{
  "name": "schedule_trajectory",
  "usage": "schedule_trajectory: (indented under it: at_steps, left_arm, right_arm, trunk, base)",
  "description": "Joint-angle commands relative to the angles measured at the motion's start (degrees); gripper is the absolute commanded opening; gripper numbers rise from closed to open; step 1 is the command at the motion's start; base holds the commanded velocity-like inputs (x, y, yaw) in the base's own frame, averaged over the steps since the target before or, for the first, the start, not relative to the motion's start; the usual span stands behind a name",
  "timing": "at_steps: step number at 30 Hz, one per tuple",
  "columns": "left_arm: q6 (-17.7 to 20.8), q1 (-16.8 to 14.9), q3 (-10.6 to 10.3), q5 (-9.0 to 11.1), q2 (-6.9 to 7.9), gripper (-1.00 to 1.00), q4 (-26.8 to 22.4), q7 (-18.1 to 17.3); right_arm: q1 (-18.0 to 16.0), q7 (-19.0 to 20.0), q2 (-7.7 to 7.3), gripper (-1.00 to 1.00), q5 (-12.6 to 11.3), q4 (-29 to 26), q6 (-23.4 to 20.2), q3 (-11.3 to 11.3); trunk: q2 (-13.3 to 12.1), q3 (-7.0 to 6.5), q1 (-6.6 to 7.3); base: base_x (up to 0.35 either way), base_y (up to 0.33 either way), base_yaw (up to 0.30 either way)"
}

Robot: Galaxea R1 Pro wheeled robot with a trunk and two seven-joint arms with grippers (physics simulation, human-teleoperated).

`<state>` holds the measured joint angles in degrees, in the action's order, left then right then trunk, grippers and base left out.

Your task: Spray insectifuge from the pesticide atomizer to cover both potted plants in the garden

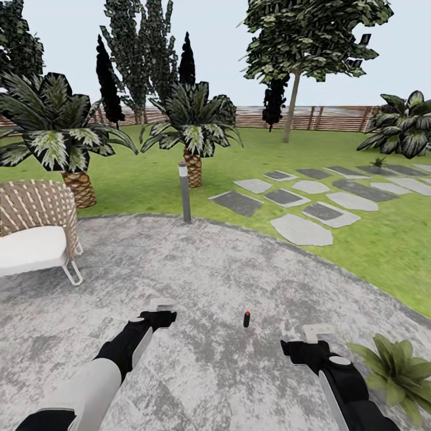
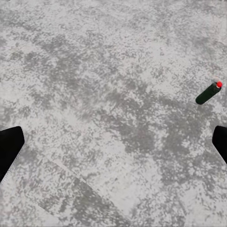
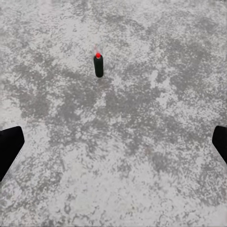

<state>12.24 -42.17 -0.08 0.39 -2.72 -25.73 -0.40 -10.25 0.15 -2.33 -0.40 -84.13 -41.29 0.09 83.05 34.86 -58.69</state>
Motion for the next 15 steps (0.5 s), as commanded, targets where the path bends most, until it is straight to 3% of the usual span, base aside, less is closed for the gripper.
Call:
schedule_trajectory:
  at_steps: [1,9,15]
  left_arm:
    - [0.33,-0.02,-0.01,0.04,-0.01,1.0,-0.11,-0.04]
    - [0.33,-0.02,-0.01,0.05,-0.01,1.0,-0.11,-0.04]
    - [0.36,-0.02,-0.01,0.05,-0.01,1.0,-0.09,-0.04]
  right_arm:
    - [-0.02,0.0,-0.03,1.0,-0.04,-0.07,-0.29,0.0]
    - [-0.02,0.03,-0.03,1.0,-0.04,-0.07,-0.29,0.0]
    - [-0.01,0.03,-0.03,1.0,-0.04,-0.07,-0.29,0.0]
  trunk:
    - [0.03,0.08,-0.03]
    - [0.03,0.1,-0.03]
    - [0.03,0.1,-0.03]
  base:
    - [0.347,0.0,0.064]
    - [0.347,0.003,0.011]
    - [0.337,0.11,0.0]
